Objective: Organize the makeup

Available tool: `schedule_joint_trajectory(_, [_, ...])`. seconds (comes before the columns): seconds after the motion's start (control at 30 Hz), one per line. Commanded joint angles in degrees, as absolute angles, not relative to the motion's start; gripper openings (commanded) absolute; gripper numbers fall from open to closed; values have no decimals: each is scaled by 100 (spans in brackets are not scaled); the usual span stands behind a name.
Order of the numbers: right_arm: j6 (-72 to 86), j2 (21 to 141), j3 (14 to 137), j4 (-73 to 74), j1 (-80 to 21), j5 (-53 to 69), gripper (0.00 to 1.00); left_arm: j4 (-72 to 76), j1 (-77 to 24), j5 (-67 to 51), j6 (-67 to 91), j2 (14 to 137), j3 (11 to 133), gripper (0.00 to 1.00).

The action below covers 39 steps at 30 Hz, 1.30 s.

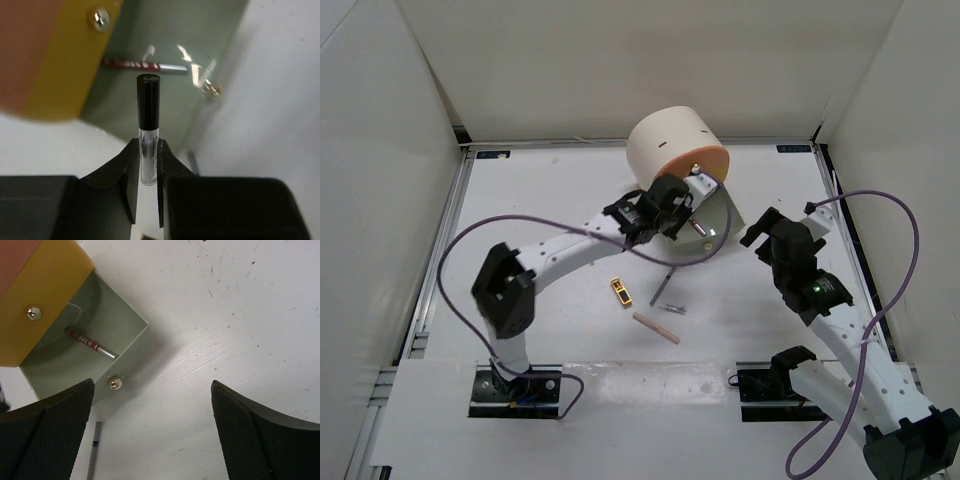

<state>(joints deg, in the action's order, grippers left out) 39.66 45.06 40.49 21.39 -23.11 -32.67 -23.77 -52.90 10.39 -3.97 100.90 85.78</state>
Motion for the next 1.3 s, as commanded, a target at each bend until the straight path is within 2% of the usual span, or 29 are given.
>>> schedule_joint_trajectory(0.0, [3850,4438,4219,2390,-2285,-3621,99,-2039,-5072,432,-1300,10930,9543,10])
schedule_joint_trajectory(0.1, [3885,4395,4228,2531,-2285,-3638,99,-2354,-4949,106,-1441,11528,10350,13])
schedule_joint_trajectory(0.13, [3902,4395,4228,2583,-2285,-3656,99,-2460,-4940,97,-1441,11636,10484,18])
schedule_joint_trajectory(0.27, [3763,4307,4236,2637,-2285,-3691,99,-2654,-4939,-139,-1433,11778,10705,59])
schedule_joint_trajectory(0.43, [2815,4245,4289,2374,-2320,-2904,99,-2427,-4966,-175,-1301,11251,10215,83])
schedule_joint_trajectory(0.47, [2621,4254,4306,2286,-2320,-2796,99,-2321,-4940,-211,-1301,10972,10074,98])
schedule_joint_trajectory(0.57, [1865,4289,4289,1935,-2355,-1550,99,-2162,-4948,-246,-1161,10392,9563,98])
schedule_joint_trajectory(0.6, [1306,4341,4289,1899,-2390,-555,99,-2197,-4940,-246,-1091,10215,9432,98])
schedule_joint_trajectory(0.63, [1057,4429,4341,1933,-2460,-145,99,-2241,-4939,-281,-916,10021,9100,98])
schedule_joint_trajectory(0.73, [599,4973,4281,1785,-2899,1140,99,-2215,-4931,-246,-283,8959,8239,98])
schedule_joint_trajectory(0.87, [88,5764,4166,1372,-4599,1267,99,-2599,-4922,639,903,7108,6517,98])
schedule_joint_trajectory(0.97, [-720,6730,4411,1476,-5533,898,96,-3371,-4904,1299,2027,6120,5918,98])
schedule_joint_trajectory(1.07, [-1019,7836,4640,1477,-5941,695,87,-3970,-4887,1643,2907,5486,5495,98])
schedule_joint_trajectory(1.23, [-1099,8402,4694,1091,-6117,449,80,-4113,-4904,1582,3568,5063,5098,98])
schedule_joint_trajectory(1.27, [-1090,8437,4624,985,-6117,440,68,-4200,-4904,1582,3594,5063,5080,98])
